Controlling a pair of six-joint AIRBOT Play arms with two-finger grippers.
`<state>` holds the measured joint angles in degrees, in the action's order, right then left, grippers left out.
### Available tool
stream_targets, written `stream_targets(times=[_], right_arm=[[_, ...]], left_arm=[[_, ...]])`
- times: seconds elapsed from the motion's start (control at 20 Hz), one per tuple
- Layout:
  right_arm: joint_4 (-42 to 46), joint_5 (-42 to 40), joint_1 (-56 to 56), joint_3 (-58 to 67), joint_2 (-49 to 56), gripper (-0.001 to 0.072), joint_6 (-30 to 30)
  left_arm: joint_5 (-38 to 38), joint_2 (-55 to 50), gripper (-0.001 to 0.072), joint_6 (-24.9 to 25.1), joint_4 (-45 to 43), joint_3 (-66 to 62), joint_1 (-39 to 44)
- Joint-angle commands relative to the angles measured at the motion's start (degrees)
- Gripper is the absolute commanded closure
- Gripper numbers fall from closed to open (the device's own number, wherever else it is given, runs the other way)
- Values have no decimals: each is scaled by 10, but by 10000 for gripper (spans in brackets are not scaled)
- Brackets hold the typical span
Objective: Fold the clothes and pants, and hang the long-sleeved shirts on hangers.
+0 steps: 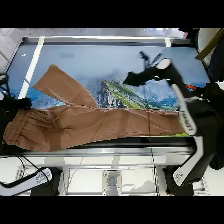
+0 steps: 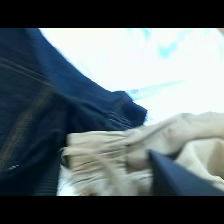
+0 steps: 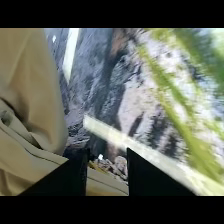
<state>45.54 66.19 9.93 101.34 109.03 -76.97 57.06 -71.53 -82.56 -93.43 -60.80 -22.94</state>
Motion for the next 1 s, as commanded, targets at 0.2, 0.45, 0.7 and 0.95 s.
stream_targets(times=[0.2,0.45,0.7,0.95], right_arm=[[-92,33,73,177,198,371,-75],[-112,67,86,176,233,372,-73],[-102,65,118,176,240,373,-64],[-94,79,140,176,244,373,-61]], left_arm=[[24,-57,681,47,57,-19,5],[24,-54,681,47,108,-19,5],[30,-48,682,81,196,-19,42],[17,-25,682,85,200,-19,147]])
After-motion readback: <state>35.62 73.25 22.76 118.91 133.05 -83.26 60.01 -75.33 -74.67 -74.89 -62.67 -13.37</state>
